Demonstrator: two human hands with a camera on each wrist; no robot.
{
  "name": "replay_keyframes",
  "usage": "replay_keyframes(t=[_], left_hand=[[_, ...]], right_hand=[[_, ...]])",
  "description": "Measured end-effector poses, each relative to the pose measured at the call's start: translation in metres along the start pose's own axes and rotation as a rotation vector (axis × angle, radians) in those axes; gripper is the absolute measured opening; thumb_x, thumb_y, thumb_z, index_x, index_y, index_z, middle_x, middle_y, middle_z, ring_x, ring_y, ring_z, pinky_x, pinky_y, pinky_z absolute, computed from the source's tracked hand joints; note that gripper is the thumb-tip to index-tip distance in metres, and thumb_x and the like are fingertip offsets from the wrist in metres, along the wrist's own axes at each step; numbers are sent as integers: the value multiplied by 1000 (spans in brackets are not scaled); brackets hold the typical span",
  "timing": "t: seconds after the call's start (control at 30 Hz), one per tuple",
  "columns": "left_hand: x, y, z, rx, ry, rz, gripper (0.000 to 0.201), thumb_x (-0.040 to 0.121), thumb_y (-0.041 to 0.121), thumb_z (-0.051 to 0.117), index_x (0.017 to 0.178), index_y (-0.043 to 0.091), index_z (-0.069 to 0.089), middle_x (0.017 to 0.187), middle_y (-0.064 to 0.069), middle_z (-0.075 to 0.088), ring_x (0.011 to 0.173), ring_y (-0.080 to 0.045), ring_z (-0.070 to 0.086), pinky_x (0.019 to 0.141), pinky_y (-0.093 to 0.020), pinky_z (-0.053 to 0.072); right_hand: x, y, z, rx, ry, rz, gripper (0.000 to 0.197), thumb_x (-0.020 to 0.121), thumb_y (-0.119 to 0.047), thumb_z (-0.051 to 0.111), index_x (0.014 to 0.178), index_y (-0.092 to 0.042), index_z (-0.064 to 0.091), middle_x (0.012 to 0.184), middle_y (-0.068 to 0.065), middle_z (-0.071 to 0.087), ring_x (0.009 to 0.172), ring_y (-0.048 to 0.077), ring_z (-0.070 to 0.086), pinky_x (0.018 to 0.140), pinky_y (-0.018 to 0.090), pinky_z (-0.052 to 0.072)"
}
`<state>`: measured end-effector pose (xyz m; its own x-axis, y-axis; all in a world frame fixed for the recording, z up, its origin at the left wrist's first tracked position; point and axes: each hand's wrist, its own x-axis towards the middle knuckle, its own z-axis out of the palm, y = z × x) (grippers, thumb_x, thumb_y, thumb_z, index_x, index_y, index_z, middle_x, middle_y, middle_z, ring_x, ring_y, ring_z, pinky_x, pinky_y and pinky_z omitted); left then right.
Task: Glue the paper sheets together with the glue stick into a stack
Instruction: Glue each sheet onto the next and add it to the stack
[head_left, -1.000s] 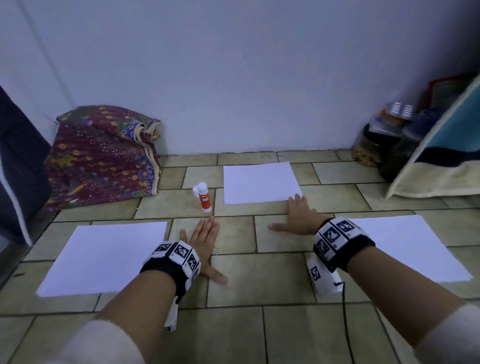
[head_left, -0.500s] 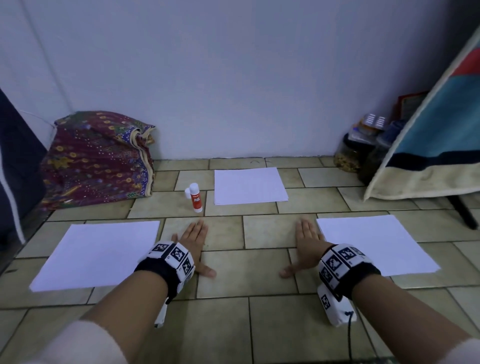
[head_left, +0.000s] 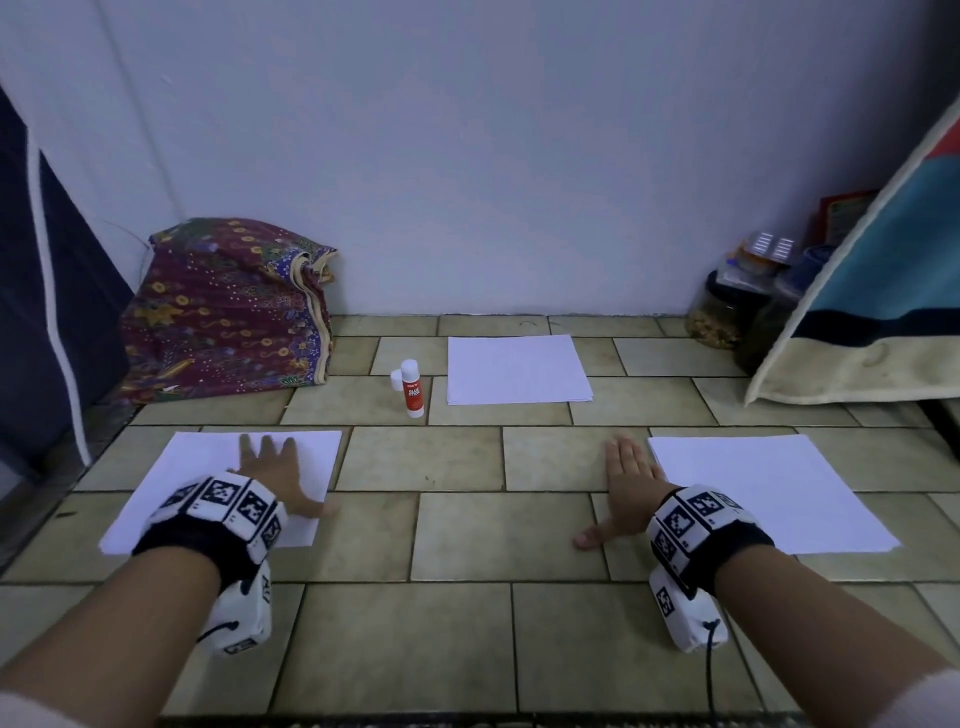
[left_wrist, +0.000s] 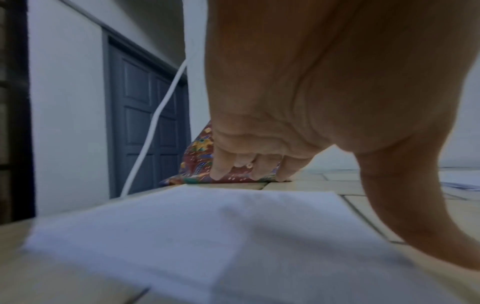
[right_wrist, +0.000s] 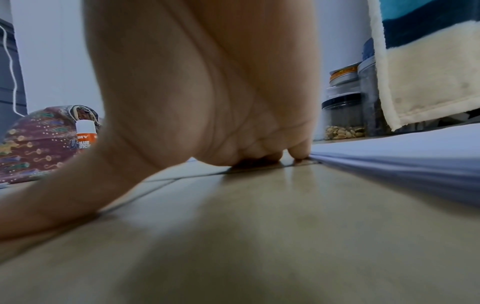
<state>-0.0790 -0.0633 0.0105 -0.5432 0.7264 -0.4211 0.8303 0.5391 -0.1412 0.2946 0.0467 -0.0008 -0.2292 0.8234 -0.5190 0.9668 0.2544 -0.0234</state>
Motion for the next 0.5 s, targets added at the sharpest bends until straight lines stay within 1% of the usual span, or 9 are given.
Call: replay_keyframes(t=[0.07,0.13,0.2,0.27,0.33,0.43,0.5], left_hand=[[-1,-10,6,-94,-27,-24,109,79,61,66,153,9,6,158,-17,9,146,-36,12,116,-43,21],[-2,-17,11,-167,-69,6,104,79,56,69,153,10,12,157,-16,16,143,-34,24,114,-39,27],[-3,-21,13,-157,-69,21,102,79,57,67,152,12,12,155,-14,19,140,-31,30,112,-37,31],[-5,-23,13,-123,-38,25,101,81,62,63,150,12,8,152,-9,21,135,-27,36,104,-32,37],[-5,-27,14,-115,-37,40,106,81,65,60,151,11,1,153,-6,17,134,-24,38,98,-27,38],[-6,-28,13,-96,-66,51,114,76,71,58,151,10,-2,158,-7,10,137,-24,35,102,-29,36],[-6,-27,13,-79,-57,61,106,84,67,54,152,10,-5,160,-9,5,140,-25,31,107,-32,34]], right_hand=[[0,0,0,-4,2,-1,146,60,-73,71,146,-4,-25,156,11,-26,145,26,-22,120,42,-3],[0,-1,0,-9,3,2,146,60,-73,71,146,-4,-25,156,11,-26,145,26,-22,120,42,-3],[0,-1,-1,-17,7,10,146,60,-73,71,146,-4,-24,157,11,-25,145,26,-21,120,41,-2],[1,-1,-1,-21,7,12,145,60,-73,71,146,-4,-24,157,11,-24,145,26,-20,120,42,-2],[1,-2,-2,-22,6,12,145,60,-72,71,147,-4,-23,157,11,-24,145,26,-20,120,42,-1],[1,-2,-3,-15,1,12,145,60,-71,72,147,-5,-23,157,11,-23,146,26,-20,120,42,0],[1,-1,-3,-15,0,13,145,60,-71,72,147,-5,-23,157,10,-23,146,25,-19,121,42,0]])
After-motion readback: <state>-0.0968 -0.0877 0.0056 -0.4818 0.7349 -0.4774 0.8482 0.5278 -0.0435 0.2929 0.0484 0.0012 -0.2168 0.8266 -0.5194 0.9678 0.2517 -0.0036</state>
